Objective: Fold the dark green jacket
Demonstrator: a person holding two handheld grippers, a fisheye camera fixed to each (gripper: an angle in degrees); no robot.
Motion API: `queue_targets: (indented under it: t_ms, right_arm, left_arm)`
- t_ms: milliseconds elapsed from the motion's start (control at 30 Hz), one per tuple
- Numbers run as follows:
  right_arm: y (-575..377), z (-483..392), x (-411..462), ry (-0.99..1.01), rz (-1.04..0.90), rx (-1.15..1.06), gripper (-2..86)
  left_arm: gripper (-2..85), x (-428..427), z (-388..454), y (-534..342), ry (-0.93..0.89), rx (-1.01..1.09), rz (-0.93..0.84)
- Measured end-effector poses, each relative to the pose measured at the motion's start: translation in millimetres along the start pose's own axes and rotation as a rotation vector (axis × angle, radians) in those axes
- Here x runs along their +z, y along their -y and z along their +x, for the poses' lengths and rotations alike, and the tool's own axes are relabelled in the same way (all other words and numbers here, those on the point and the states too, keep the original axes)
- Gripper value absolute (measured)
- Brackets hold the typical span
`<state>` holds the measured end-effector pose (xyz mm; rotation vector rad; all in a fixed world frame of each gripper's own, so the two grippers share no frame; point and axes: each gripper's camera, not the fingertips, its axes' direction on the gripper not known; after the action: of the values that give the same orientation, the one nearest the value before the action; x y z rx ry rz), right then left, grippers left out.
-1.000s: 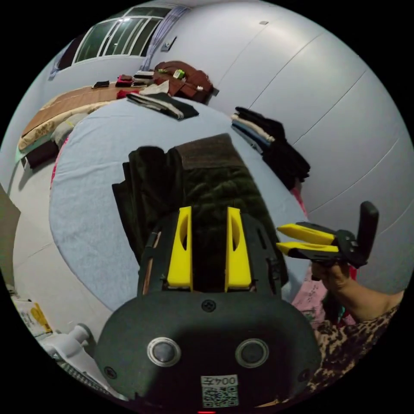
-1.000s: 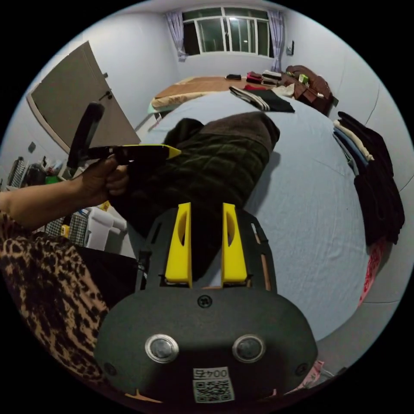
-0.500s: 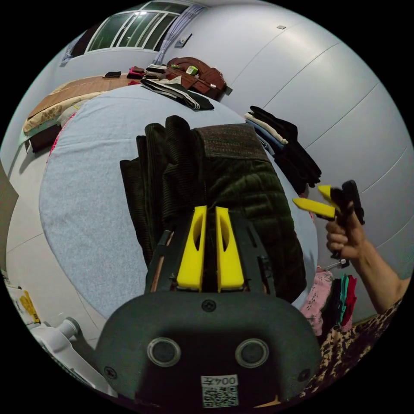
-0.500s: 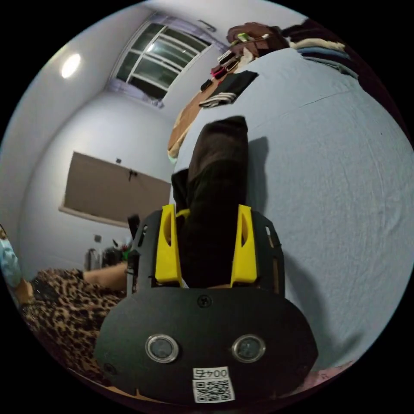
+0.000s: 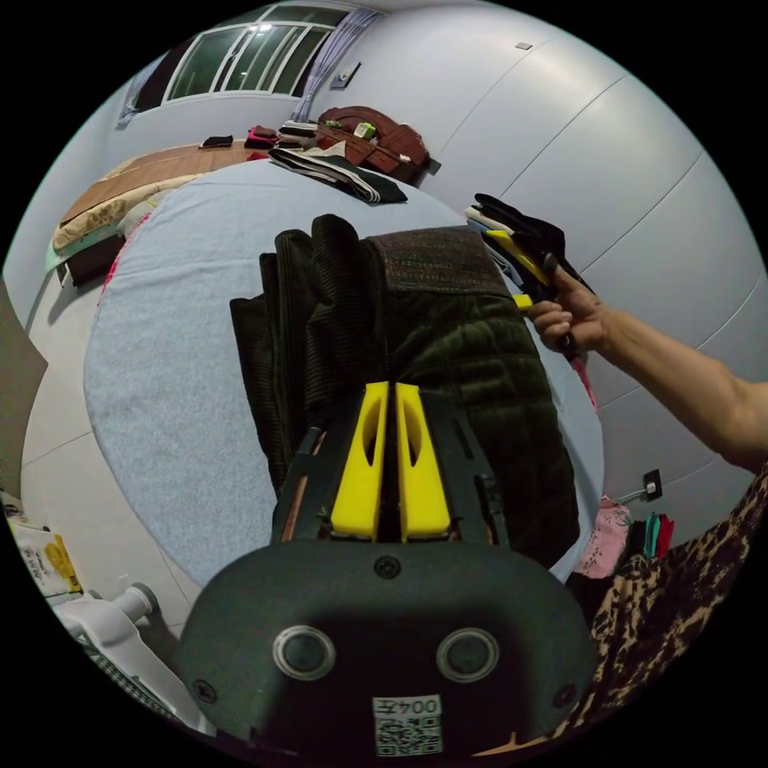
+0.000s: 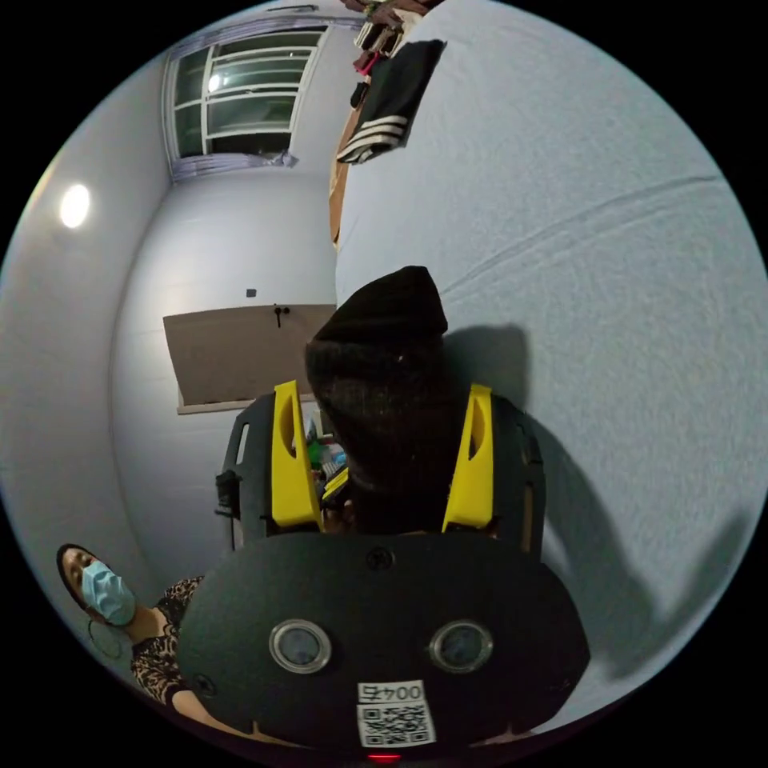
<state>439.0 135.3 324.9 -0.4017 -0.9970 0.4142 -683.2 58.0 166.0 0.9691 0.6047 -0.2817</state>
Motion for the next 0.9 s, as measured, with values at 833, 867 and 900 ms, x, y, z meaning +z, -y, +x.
queue_targets:
  t_ms: [833, 867, 900]
  right_arm:
    - [-81, -13, -29, -0.22, 0.043, -0.265, 12.4]
    - [-105, -20, -18, -0.244, 0.033, -0.3, 12.4]
    - [-118, -24, -12, -0.267, 0.029, -0.321, 12.4]
  left_arm:
    - [0.7, -3, 8, 38, -0.013, -0.028, 0.0]
    - [0.7, -3, 8, 40, -0.015, -0.029, 0.0]
    - [0.7, -4, 8, 40, -0.014, -0.03, 0.001]
